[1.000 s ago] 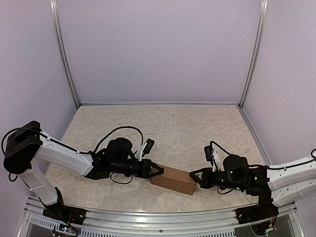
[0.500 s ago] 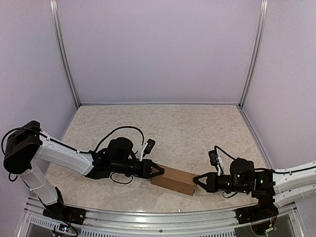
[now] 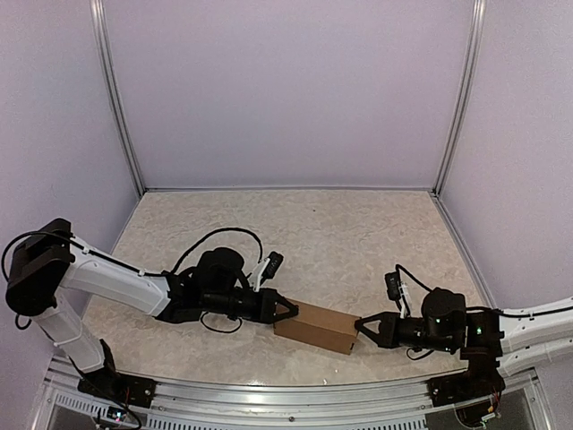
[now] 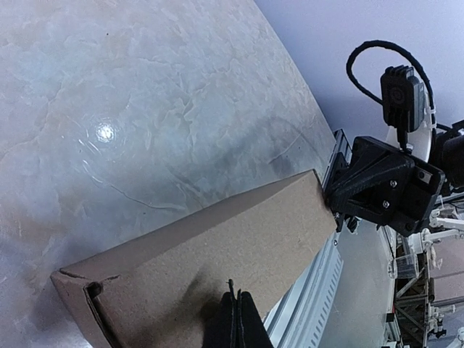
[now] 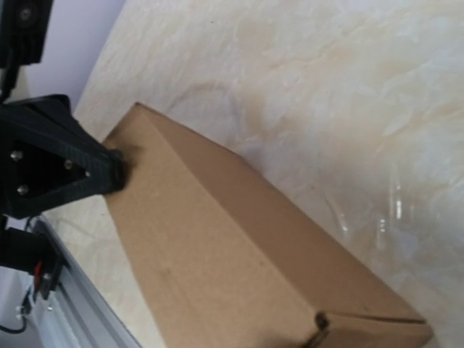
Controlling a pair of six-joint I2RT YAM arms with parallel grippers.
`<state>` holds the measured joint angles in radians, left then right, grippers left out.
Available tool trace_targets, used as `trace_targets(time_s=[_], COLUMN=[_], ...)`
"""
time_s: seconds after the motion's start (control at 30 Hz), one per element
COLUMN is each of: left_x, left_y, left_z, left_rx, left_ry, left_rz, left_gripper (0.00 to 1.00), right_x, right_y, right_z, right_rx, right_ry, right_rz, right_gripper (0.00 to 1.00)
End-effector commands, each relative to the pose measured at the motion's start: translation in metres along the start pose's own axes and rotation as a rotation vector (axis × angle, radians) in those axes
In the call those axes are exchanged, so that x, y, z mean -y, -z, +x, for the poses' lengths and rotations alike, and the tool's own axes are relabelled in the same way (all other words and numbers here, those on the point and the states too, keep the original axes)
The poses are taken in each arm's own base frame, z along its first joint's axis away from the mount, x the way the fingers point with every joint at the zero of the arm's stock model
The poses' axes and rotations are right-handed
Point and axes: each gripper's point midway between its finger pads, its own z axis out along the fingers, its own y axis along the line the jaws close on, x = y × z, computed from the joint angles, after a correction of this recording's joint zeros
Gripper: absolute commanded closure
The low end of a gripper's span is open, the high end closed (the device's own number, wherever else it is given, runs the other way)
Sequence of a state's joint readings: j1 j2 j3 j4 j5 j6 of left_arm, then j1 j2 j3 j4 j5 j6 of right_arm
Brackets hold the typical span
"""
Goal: Fold the paper box
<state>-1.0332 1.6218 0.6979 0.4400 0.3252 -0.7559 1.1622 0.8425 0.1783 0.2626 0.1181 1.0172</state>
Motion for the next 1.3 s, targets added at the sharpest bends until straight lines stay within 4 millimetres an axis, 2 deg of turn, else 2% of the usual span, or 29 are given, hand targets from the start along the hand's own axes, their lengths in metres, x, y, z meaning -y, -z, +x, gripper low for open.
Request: trace_targets(time_s=[0.0,0.17,0.23,0.33,0.43,0.53,0.63,0.67,0.8,1.0,1.13,1.27], left_x=[-0.021,0.007,0.016,0.029,0.031,0.021,0.007,0.003,-0.021,-0.048,-0.059,-0.061], left_y=[0.004,0.012,0.021,0.037,0.056,0.074,0.090,0.095,0.108,0.101,0.081,0.061], left_z=[0.018,-0.014,-0.028,-0.045,-0.059,-0.066,-0.069,-0.070,-0.065,-0.049,-0.037,-0.028], left_rx=[-0.088,-0.051,-0.033,0.005,0.050,0.086,0.120,0.130,0.144,0.120,0.059,0.004], left_ry=[0.000,-0.065,-0.093,-0.134,-0.156,-0.148,-0.126,-0.118,-0.084,-0.021,0.004,0.014], left_rz=[-0.117,-0.101,-0.116,-0.139,-0.195,-0.266,-0.333,-0.351,-0.451,-0.491,-0.485,-0.440], left_gripper=[1.00,0.92,0.86,0.83,0.77,0.78,0.93,1.00,1.00,1.00,1.00,1.00], right_x=[0.012,-0.001,-0.008,-0.016,-0.024,-0.033,-0.036,-0.032,-0.006,0.029,0.038,0.040], right_y=[0.002,0.003,0.004,0.005,0.007,0.010,0.015,0.017,0.029,0.044,0.036,0.024], right_z=[0.004,-0.007,-0.012,-0.018,-0.022,-0.026,-0.027,-0.027,-0.031,-0.024,-0.007,0.007], right_rx=[-0.037,-0.017,-0.012,-0.013,-0.013,-0.016,-0.036,-0.042,-0.052,-0.105,-0.172,-0.205], right_ry=[0.060,0.086,0.103,0.129,0.151,0.175,0.201,0.209,0.238,0.249,0.221,0.175], right_rz=[0.092,0.078,0.069,0.063,0.052,0.033,0.042,0.065,0.226,0.409,0.424,0.403], right_gripper=[1.00,1.00,1.00,1.00,1.00,1.00,1.00,1.00,1.00,1.00,1.00,1.00])
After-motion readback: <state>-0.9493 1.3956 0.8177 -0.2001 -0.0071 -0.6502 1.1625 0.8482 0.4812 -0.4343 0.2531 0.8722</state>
